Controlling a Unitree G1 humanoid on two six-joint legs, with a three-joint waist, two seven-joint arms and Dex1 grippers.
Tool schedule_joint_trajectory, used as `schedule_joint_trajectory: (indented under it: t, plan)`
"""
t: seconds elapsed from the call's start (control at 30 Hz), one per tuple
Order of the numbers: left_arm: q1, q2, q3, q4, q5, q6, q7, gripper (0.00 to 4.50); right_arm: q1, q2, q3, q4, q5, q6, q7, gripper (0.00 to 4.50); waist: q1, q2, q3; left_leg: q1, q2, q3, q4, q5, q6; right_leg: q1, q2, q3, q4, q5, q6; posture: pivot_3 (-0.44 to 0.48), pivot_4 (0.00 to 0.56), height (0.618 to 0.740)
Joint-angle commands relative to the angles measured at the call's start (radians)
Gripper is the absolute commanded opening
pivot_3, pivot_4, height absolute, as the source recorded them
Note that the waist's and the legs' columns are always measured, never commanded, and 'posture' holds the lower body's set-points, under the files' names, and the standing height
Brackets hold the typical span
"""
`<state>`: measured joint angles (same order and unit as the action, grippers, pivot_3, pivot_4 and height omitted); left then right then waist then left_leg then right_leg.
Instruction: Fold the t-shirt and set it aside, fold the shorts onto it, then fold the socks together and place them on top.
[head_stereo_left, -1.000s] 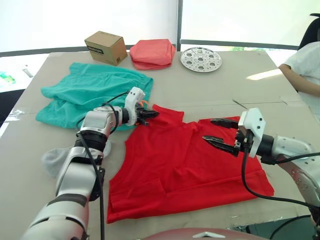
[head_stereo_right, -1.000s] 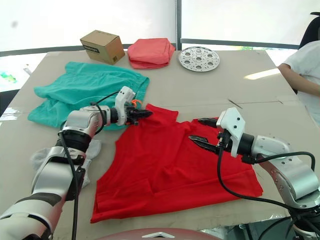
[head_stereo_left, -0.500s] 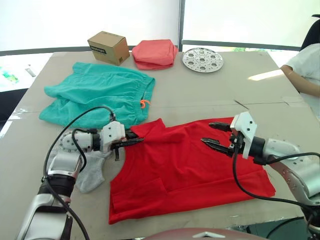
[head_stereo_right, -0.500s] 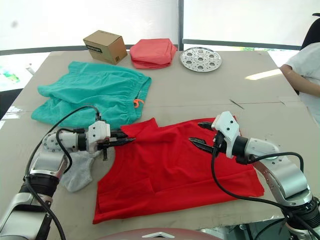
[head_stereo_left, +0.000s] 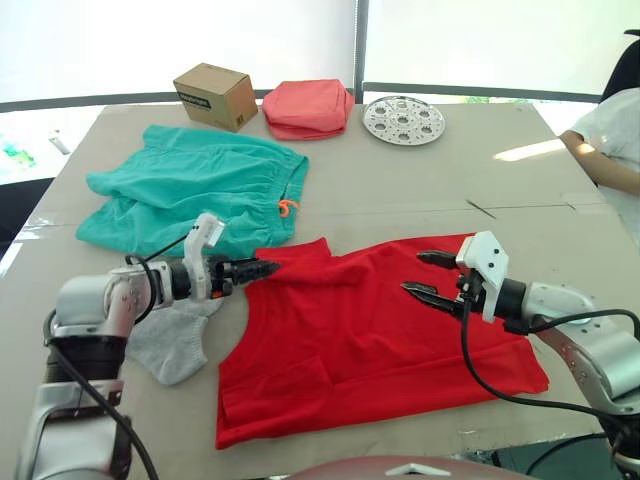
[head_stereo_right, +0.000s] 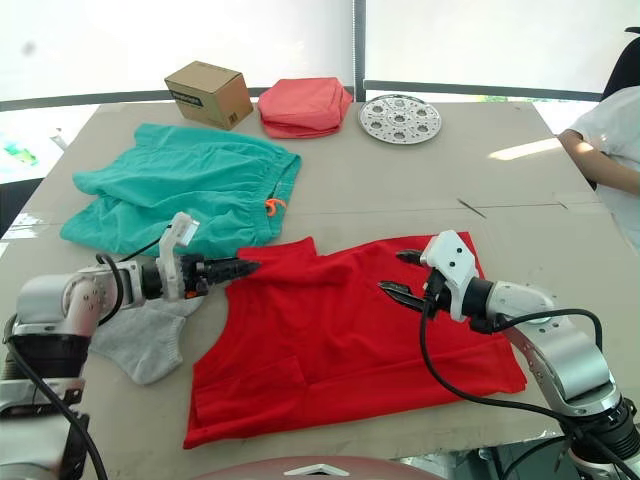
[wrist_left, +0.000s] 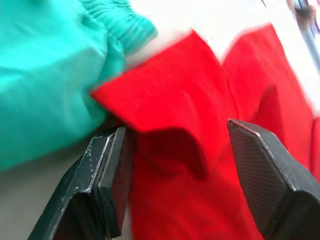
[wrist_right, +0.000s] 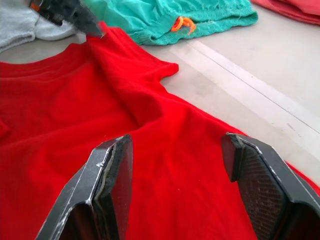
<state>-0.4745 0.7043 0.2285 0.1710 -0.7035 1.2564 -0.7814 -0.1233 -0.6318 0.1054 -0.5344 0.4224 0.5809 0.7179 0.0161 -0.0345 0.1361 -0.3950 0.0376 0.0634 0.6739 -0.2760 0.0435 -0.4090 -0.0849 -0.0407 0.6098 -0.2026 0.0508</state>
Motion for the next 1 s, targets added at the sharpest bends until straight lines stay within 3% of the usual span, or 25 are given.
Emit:
schedule_joint_trajectory:
  t: [0.03, 0.17, 0.3, 0.4, 0.57, 0.87, 1.0]
  plan:
    - [-0.082, -0.04, 0.11, 0.006, -0.046, 0.156, 0.114, 3.22, 0.0, -0.008, -0.009, -0.033, 0.001, -0.015, 0.012, 2.97, -0.003, -0.001, 0.0, 0.0, 0.0, 0.0, 0.0, 0.0, 0.0, 0.0, 0.0, 0.0, 0.0, 0.0, 0.0, 0.0, 0.15, 0.74]
    - [-0.144, -0.107, 0.21, 0.042, -0.023, 0.273, 0.237, 3.22, 0.003, -0.012, -0.008, -0.025, -0.007, -0.019, 0.019, 2.97, -0.008, -0.001, 0.0, 0.0, 0.0, -0.001, -0.001, 0.001, -0.002, 0.0, 0.003, 0.0, 0.0, 0.003, 0.002, 0.0, 0.15, 0.74]
    - [-0.143, -0.161, 0.24, 0.093, 0.031, 0.243, 0.332, 3.22, -0.003, -0.008, -0.012, -0.026, -0.011, -0.014, 0.015, 2.97, -0.006, -0.001, 0.0, 0.001, 0.0, -0.001, -0.002, 0.004, -0.007, 0.0, 0.003, 0.0, 0.0, 0.003, 0.002, 0.0, 0.15, 0.74]
    - [-0.117, -0.177, 0.195, 0.037, 0.021, 0.224, 0.316, 2.48, -0.002, -0.011, -0.035, -0.028, -0.013, 0.014, -0.008, 2.97, -0.003, -0.001, -0.001, 0.002, 0.0, -0.001, -0.002, 0.004, -0.007, 0.0, 0.003, 0.0, 0.0, 0.002, 0.0, 0.0, 0.15, 0.74]
    - [-0.078, -0.18, 0.185, -0.051, -0.019, 0.132, 0.254, 0.18, 0.0, -0.031, -0.059, -0.036, -0.024, 0.048, -0.037, 2.97, -0.003, -0.001, 0.0, 0.001, 0.0, -0.001, -0.002, 0.004, -0.007, 0.0, 0.001, 0.001, 0.0, 0.001, -0.003, 0.0, 0.15, 0.74]
    - [0.195, 0.023, 0.012, -0.438, 0.024, -0.509, -0.361, 0.05, -0.163, -0.195, -0.002, 0.017, -0.135, 0.167, -0.029, 2.97, -0.006, 0.002, 0.001, 0.0, 0.002, 0.003, -0.004, 0.004, -0.007, -0.003, -0.002, 0.001, -0.001, 0.001, -0.004, 0.0, 0.15, 0.74]
    - [0.289, 0.073, -0.019, -0.485, 0.079, -0.719, -0.494, 0.05, -0.293, -0.26, 0.068, 0.122, -0.202, 0.195, 0.014, 2.97, -0.002, 0.002, 0.001, 0.0, 0.002, 0.003, -0.004, 0.001, -0.003, -0.004, -0.003, 0.001, -0.002, 0.001, -0.004, 0.0, 0.15, 0.74]
